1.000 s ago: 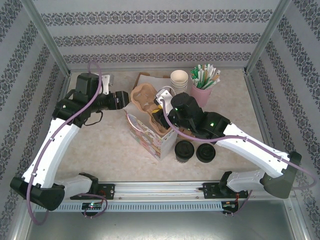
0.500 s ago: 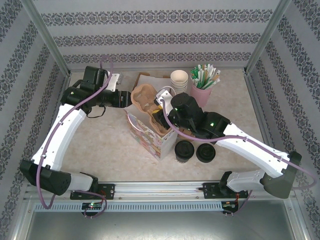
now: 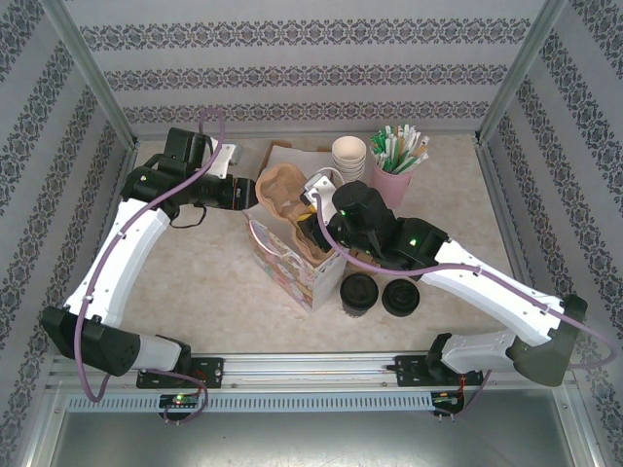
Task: Pack the takeout coffee
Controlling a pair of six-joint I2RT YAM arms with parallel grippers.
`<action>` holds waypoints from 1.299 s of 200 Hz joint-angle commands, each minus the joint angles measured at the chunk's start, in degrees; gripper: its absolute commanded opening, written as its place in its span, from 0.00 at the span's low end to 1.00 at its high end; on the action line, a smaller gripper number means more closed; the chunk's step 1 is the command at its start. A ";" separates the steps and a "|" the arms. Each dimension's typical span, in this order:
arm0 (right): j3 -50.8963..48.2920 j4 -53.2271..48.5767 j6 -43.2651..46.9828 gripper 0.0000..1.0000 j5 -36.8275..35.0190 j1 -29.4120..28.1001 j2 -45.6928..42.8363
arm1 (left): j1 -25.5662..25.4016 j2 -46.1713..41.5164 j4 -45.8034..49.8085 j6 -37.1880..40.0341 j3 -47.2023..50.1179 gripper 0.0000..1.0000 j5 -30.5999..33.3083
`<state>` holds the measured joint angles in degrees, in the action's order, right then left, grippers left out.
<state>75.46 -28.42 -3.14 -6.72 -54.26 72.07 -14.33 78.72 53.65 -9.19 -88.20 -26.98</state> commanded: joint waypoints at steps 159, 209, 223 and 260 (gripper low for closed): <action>-0.30 1.29 -1.53 0.25 -2.05 -0.58 -0.51 | 3.19 2.18 0.72 4.16 3.20 0.47 -12.19; 0.12 0.35 -1.53 0.25 -0.49 -0.58 -0.13 | 3.21 0.60 -1.45 2.59 4.52 0.23 -9.11; 0.21 -0.37 -1.40 0.25 -0.22 -0.58 0.04 | 3.17 -0.64 -3.00 1.97 5.60 0.20 -8.53; 1.33 -3.48 -0.56 0.25 0.64 -0.63 1.17 | 3.24 -3.19 -4.43 0.17 7.06 0.07 -7.70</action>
<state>75.48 -29.04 -4.16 -7.25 -54.26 72.29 -11.51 78.26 51.81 -7.79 -81.82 -35.79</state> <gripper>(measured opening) 0.252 0.095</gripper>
